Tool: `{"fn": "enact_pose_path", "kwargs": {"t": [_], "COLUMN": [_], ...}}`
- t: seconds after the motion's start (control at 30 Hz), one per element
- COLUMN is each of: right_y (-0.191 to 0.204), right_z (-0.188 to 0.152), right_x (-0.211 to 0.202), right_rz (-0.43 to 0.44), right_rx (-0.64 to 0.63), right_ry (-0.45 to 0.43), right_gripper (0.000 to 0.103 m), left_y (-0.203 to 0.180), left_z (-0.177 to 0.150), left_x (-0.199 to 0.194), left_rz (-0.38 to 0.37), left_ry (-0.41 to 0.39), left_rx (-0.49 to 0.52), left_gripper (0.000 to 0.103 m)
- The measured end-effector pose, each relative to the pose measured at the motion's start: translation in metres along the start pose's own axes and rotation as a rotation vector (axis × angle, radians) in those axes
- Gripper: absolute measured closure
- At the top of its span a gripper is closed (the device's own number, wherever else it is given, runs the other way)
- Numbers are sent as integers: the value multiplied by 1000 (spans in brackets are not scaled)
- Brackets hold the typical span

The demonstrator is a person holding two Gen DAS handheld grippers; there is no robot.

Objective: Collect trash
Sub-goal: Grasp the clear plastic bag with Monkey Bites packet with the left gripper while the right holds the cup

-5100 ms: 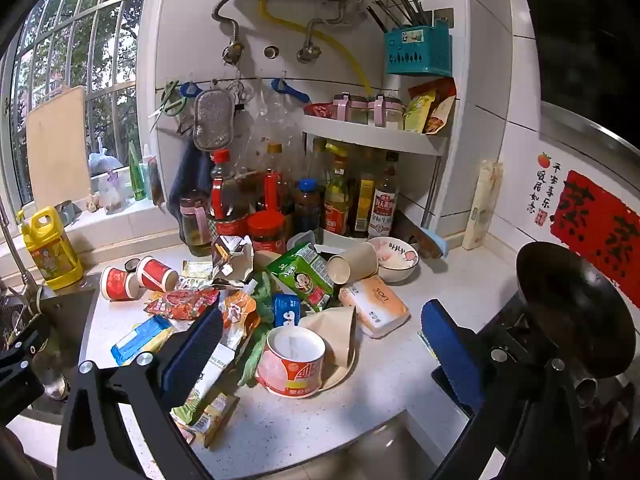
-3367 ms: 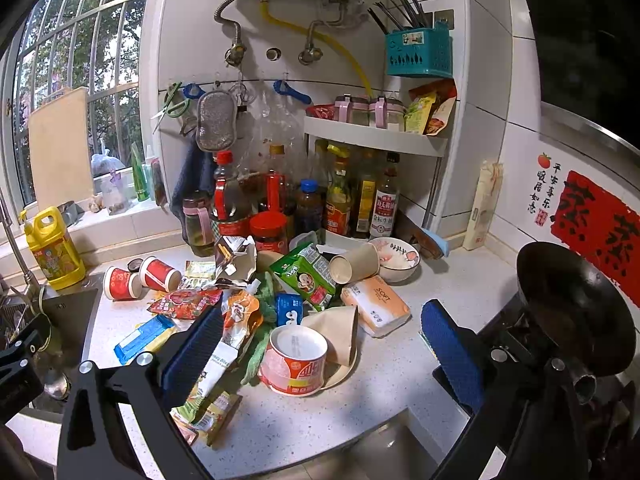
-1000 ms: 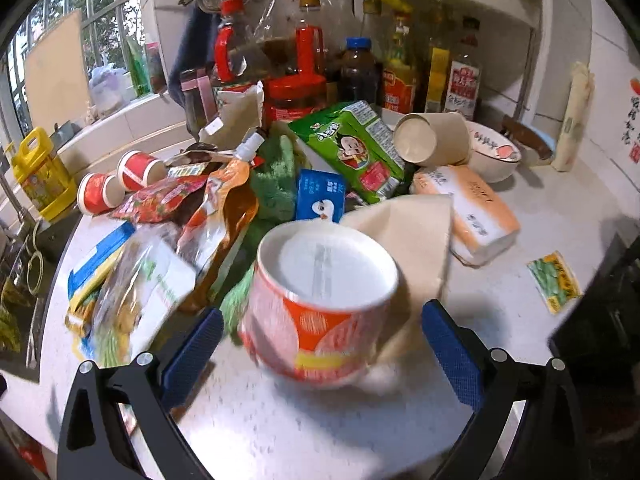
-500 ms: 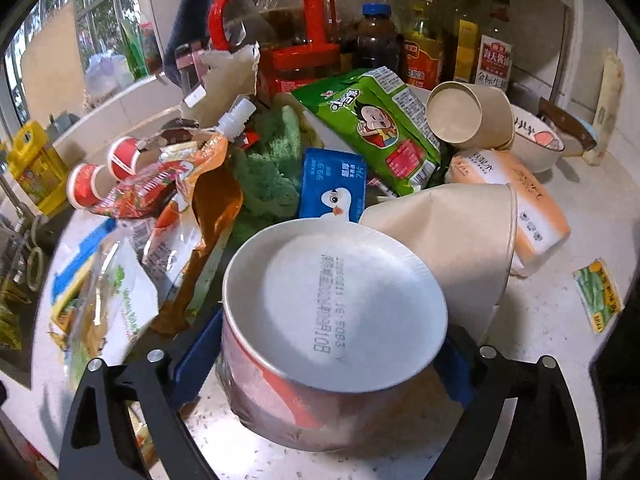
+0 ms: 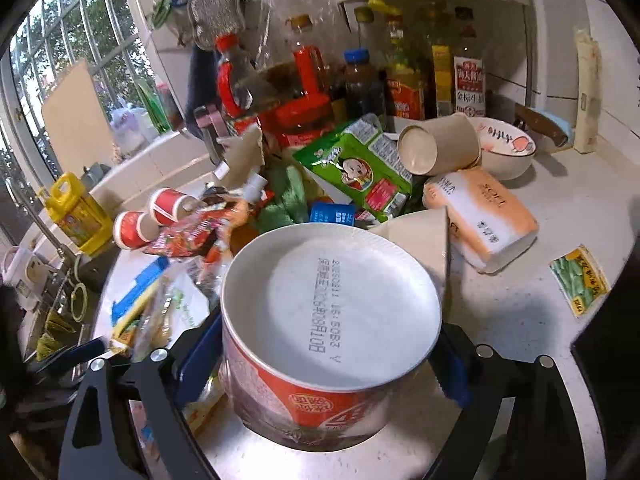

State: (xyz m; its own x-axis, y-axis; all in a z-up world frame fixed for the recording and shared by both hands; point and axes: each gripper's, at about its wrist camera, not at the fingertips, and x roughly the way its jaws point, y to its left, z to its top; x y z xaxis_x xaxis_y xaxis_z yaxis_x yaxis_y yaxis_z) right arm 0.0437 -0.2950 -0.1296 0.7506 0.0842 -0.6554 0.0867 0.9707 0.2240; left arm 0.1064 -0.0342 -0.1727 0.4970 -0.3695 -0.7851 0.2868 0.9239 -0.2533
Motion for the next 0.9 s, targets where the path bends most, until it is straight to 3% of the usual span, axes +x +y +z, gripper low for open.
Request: {"fn": "enact_pose_path", "kwargs": {"t": [0.13,0.2,0.23,0.27,0.37,0.47,0.8,0.9], "right_y": [1,0,-1,-1,-2,-1,24,31], "right_z": [-3,-4,-4,-4,-6,-7,9,14], "right_x": [-11,-14,-15,-16,-20,-24,-53,-59], "right_rz": [1,6,8,7,11,17,63,88], "right_rx": [-10,-2,0,2,11,16,-31,-29], "right_ry": [-4,-2,-1,-3,-7,-17,-86,-105], "right_gripper": [15,15,14,14,14,15,15,15], "left_y": [-4,-2,0,3,5,2,8,8], "left_z": [12,16,18,19,21,21,30,37], "left_x": [34,49,54,55,51,33,-52,-78], "left_rz": [8,20,27,45,22,13,-39,-87], "left_ry": [47,68,75,76,63,14,-171,-224], "left_rx": [38,42,34,28,13,35,43,25], "left_gripper": [12,32,54,70,84,89,90,90]}}
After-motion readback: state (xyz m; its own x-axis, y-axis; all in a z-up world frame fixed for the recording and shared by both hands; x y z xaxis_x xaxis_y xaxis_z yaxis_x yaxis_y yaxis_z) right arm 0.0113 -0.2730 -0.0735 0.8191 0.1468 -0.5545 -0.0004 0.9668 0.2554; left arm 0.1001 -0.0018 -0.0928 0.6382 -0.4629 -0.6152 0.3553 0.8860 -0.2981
